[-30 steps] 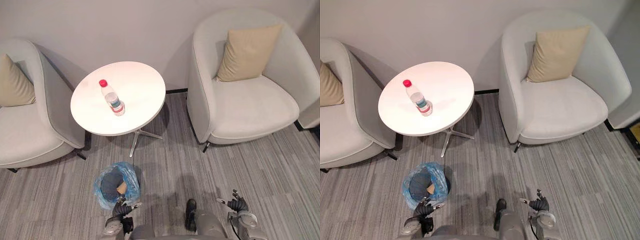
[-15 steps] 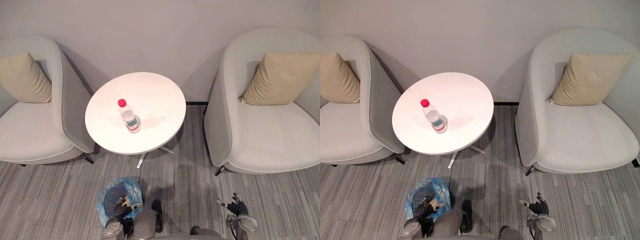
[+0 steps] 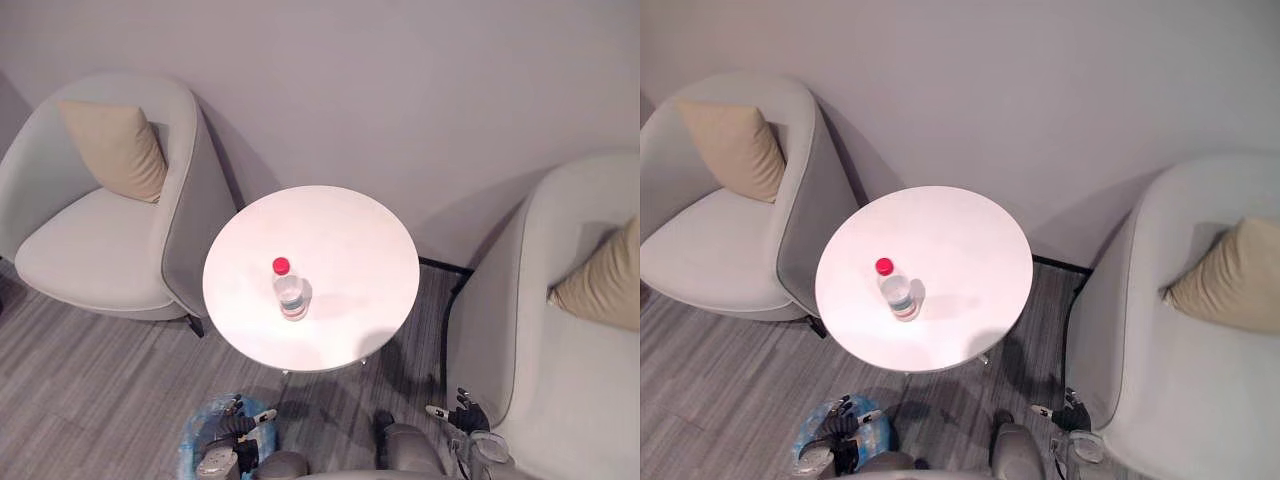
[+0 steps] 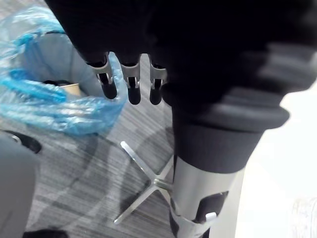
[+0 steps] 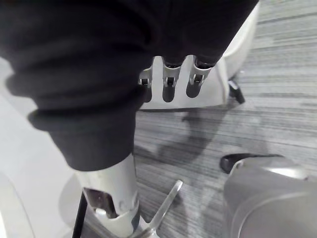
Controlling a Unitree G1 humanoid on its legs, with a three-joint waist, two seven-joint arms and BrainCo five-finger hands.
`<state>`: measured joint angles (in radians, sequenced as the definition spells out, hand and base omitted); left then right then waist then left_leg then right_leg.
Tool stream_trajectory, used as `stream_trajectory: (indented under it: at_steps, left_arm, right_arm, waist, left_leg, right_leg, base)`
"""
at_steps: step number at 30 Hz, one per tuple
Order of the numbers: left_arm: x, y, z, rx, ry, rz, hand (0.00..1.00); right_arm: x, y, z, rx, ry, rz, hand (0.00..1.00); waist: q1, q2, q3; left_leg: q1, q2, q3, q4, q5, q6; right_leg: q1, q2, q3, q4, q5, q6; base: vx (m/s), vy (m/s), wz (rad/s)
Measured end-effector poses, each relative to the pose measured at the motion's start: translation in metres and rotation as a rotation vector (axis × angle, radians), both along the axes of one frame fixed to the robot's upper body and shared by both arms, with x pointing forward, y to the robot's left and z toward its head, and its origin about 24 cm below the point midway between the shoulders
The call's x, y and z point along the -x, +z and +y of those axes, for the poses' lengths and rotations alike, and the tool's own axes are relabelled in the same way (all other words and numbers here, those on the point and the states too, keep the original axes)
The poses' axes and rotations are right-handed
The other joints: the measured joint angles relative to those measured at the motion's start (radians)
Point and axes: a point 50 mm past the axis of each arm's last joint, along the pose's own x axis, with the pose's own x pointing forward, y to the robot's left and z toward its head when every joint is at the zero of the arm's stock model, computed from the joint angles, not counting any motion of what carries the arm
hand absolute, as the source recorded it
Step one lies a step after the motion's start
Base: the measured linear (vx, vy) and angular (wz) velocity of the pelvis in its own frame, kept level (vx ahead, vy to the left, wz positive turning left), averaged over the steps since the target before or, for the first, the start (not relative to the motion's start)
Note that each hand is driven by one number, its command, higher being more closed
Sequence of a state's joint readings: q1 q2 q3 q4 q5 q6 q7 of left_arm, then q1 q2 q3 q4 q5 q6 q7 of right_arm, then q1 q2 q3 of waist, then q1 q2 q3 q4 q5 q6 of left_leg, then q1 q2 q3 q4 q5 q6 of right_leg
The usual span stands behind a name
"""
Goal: Gather rubbish on tea table into small bin, then transfer packed bag to large trash can.
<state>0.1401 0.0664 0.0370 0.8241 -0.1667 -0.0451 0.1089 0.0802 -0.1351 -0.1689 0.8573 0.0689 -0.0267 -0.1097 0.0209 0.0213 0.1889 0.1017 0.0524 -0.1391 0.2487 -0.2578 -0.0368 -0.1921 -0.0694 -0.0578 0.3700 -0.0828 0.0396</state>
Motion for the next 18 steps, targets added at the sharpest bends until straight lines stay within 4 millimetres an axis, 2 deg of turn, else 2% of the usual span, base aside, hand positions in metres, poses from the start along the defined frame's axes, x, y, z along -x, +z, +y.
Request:
stream_trajectory:
  at_steps: [2, 5, 6, 8, 11, 13, 18]
  left_arm:
    - [-0.002, 0.000, -0.005, 0.015, 0.004, -0.003, 0.00]
    - [-0.011, 0.003, -0.008, 0.021, -0.003, -0.030, 0.00]
    - [-0.011, 0.002, -0.008, 0.022, -0.002, -0.029, 0.00]
    - [-0.008, 0.002, -0.008, 0.024, -0.002, -0.023, 0.00]
    - [-0.008, 0.002, -0.009, 0.024, -0.008, -0.023, 0.00]
    - [-0.009, 0.002, -0.009, 0.024, -0.013, -0.024, 0.00]
    - [0.002, -0.001, -0.005, 0.021, -0.026, 0.007, 0.00]
  right_arm:
    - [0.000, 0.001, -0.003, 0.003, -0.020, -0.006, 0.00]
    - [0.008, -0.002, -0.001, -0.006, -0.027, 0.009, 0.00]
    - [0.009, -0.002, 0.000, -0.006, -0.029, 0.012, 0.00]
    - [0.004, 0.000, 0.001, -0.008, -0.024, -0.009, 0.00]
    - [-0.003, 0.004, 0.003, -0.007, -0.020, -0.041, 0.00]
    - [-0.006, 0.006, 0.004, -0.005, -0.017, -0.058, 0.00]
    - [-0.016, 0.014, 0.008, -0.007, -0.001, -0.113, 0.00]
  waist:
    - [-0.008, 0.021, -0.003]
    - [-0.004, 0.025, -0.004]
    - [-0.003, 0.024, -0.003]
    - [0.000, 0.027, -0.005]
    - [0.011, 0.024, -0.005]
    - [0.022, 0.028, -0.006]
    - [0.021, 0.020, -0.008]
  left_leg:
    - [-0.007, 0.031, -0.022, -0.011, 0.020, -0.033]
    - [-0.034, 0.071, -0.013, 0.005, 0.056, -0.090]
    - [-0.039, 0.075, -0.001, 0.015, 0.060, -0.096]
    - [-0.062, 0.088, 0.078, 0.034, 0.071, -0.093]
    - [-0.077, 0.092, 0.172, 0.005, 0.111, -0.071]
    - [-0.078, 0.088, 0.190, -0.034, 0.123, -0.064]
    - [-0.034, 0.077, 0.198, -0.144, 0.175, -0.062]
  right_leg:
    - [0.027, 0.014, -0.063, -0.023, -0.013, -0.020]
    - [0.108, 0.023, -0.171, -0.094, -0.014, -0.034]
    - [0.121, 0.023, -0.185, -0.106, -0.012, -0.037]
    - [0.157, 0.023, -0.223, -0.150, -0.003, -0.050]
    - [0.169, 0.009, -0.257, -0.194, 0.019, -0.044]
    - [0.172, 0.015, -0.267, -0.230, 0.039, -0.037]
    - [0.199, 0.019, -0.275, -0.294, 0.088, -0.041]
  base:
    - [0.17, -0.255, 0.73]
    - [0.13, -0.238, 0.97]
    - [0.04, -0.136, 0.79]
    - [-0.01, -0.077, 0.51]
    - [-0.07, -0.018, 0.41]
    - [-0.08, 0.014, 0.22]
    - [-0.06, 0.009, 0.07]
